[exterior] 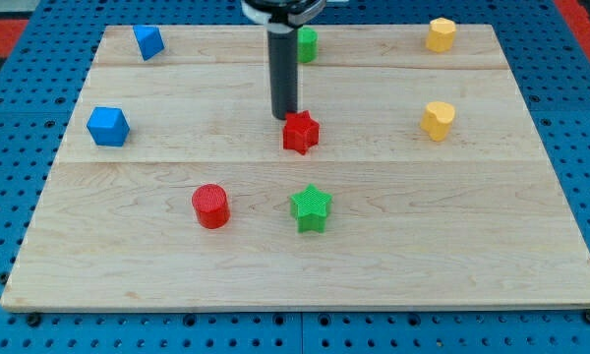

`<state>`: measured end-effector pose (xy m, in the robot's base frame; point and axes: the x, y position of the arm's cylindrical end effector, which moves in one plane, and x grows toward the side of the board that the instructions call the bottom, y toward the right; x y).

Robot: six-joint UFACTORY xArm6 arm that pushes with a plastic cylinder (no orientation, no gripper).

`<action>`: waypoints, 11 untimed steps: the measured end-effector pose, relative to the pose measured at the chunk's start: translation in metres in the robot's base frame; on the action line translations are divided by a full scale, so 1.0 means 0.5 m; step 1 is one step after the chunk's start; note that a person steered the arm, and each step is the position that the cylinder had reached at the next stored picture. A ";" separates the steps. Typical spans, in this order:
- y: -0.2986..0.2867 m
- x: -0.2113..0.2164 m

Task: Move the red star towards the bottom right of the board

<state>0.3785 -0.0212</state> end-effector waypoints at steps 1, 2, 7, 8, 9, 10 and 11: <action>0.049 0.039; 0.135 0.082; 0.150 0.124; 0.150 0.122; 0.150 0.122; 0.118 0.122; 0.076 0.123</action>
